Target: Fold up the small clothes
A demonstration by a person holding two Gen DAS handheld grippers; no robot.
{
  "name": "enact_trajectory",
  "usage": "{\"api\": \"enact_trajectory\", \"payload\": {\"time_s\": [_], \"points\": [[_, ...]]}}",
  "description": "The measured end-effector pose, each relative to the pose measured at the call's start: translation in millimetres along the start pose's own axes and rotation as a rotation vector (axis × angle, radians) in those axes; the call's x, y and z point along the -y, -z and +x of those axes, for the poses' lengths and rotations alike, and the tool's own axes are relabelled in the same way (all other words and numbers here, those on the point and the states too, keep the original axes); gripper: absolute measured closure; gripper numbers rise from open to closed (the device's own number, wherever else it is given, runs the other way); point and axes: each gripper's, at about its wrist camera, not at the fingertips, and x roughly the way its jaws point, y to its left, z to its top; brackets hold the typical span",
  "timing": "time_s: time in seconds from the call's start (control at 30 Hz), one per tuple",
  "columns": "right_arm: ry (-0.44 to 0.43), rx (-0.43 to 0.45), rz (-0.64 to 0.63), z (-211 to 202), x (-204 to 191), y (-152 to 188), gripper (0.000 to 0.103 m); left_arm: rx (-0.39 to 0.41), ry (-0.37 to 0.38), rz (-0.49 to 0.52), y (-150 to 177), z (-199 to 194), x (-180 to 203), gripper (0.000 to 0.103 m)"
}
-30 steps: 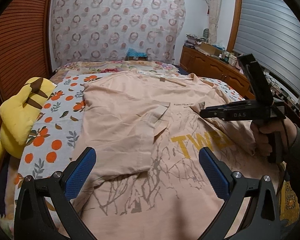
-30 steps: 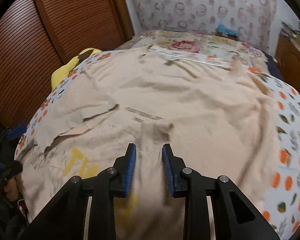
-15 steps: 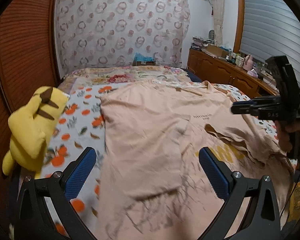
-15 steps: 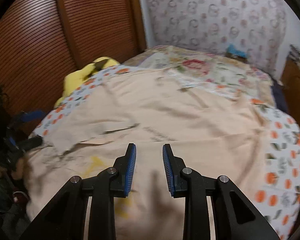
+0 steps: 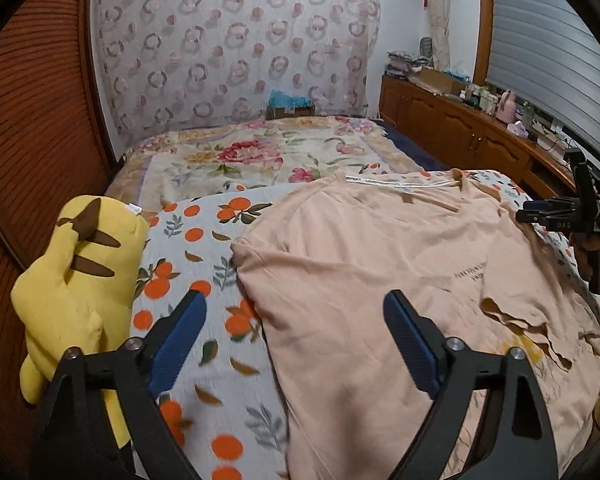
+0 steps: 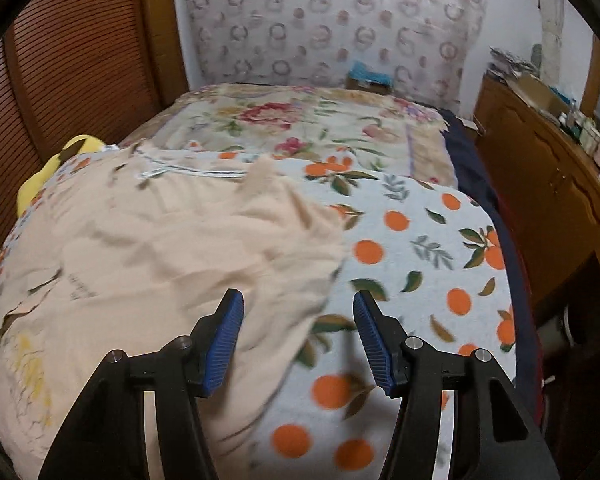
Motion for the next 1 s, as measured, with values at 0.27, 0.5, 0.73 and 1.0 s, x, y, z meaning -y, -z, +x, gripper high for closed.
{"api": "enact_trajectory", "payload": {"time_s": [0.27, 0.5, 0.73, 1.0], "points": [[-0.013, -0.015, -0.003, 23, -2, -20, 0.044, -0.084, -0.015, -0.026, -8, 40, -20, 0.024], [0.003, -0.001, -0.015, 35, 10, -24, 0.044, -0.131, -0.026, -0.052, -14, 66, -37, 0.024], [0.002, -0.002, -0.021, 38, 9, -24, 0.044, -0.161, -0.019, -0.038, -18, 82, -36, 0.030], [-0.026, -0.007, -0.075, 38, 4, -25, 0.069, -0.161, 0.054, -0.026, -19, 88, -36, 0.070]]}}
